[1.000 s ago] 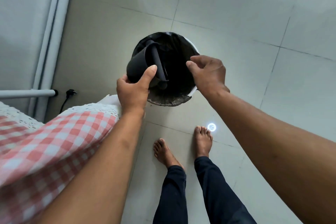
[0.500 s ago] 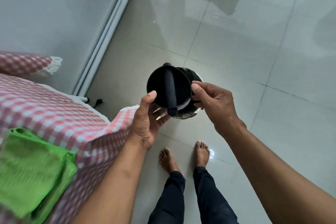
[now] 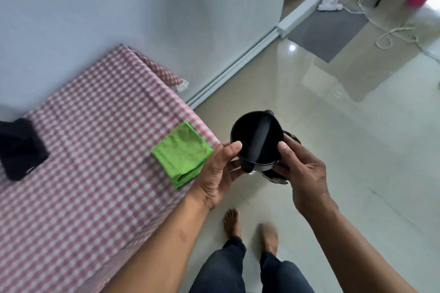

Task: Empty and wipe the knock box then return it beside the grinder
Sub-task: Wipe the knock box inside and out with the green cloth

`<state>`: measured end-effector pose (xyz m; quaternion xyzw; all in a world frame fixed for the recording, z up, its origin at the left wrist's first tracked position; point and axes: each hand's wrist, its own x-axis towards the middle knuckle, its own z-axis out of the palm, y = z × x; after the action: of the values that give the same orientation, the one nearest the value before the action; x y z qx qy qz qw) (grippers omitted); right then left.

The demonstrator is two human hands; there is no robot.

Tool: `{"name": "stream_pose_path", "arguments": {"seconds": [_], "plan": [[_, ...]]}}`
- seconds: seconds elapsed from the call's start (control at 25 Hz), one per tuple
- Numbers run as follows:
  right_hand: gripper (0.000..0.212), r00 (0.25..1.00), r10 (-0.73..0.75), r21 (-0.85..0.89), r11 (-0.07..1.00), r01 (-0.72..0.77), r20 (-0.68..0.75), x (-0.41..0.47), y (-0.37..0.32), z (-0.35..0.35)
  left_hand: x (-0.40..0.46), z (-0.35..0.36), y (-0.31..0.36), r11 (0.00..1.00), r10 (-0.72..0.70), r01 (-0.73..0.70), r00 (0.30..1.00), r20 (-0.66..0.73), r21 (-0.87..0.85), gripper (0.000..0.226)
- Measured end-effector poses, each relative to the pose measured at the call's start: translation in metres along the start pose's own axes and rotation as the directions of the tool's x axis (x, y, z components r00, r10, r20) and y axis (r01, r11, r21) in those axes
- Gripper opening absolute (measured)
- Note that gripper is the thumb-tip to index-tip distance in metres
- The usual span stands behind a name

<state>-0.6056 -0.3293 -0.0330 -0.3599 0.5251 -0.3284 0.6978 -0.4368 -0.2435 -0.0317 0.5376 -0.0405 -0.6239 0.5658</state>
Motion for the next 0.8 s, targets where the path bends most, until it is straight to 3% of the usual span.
{"name": "stream_pose_path", "arguments": {"seconds": [0.16,0.28,0.4,0.56,0.64,0.8], "plan": [[0.019,0.970,0.064,-0.156,0.987,-0.028,0.234,-0.021,0.004,0.053,-0.061,-0.046,0.003,0.990,0.103,-0.124,0.960,-0.259,-0.064,0.078],[0.021,0.937,0.044,-0.424,0.898,0.115,0.346,-0.019,0.013,0.088,-0.102,-0.078,-0.005,0.960,0.188,-0.256,0.889,-0.419,-0.112,0.059],[0.049,0.876,0.024,-0.734,0.557,0.388,0.482,-0.011,0.022,0.122,-0.131,-0.110,-0.011,0.927,0.202,-0.330,0.837,-0.508,-0.175,0.054],[0.057,0.748,0.035,-0.748,0.082,0.659,0.663,-0.008,0.049,0.167,-0.148,-0.144,-0.017,0.915,0.194,-0.355,0.805,-0.560,-0.192,0.055],[0.062,0.728,0.066,-0.727,-0.045,0.685,0.682,-0.008,0.071,0.188,-0.152,-0.162,-0.018,0.909,0.178,-0.355,0.806,-0.565,-0.219,0.054],[0.078,0.811,0.072,-0.799,-0.143,0.584,0.580,-0.002,0.116,0.201,-0.154,-0.193,-0.018,0.906,0.159,-0.336,0.835,-0.527,-0.259,0.066]]}}
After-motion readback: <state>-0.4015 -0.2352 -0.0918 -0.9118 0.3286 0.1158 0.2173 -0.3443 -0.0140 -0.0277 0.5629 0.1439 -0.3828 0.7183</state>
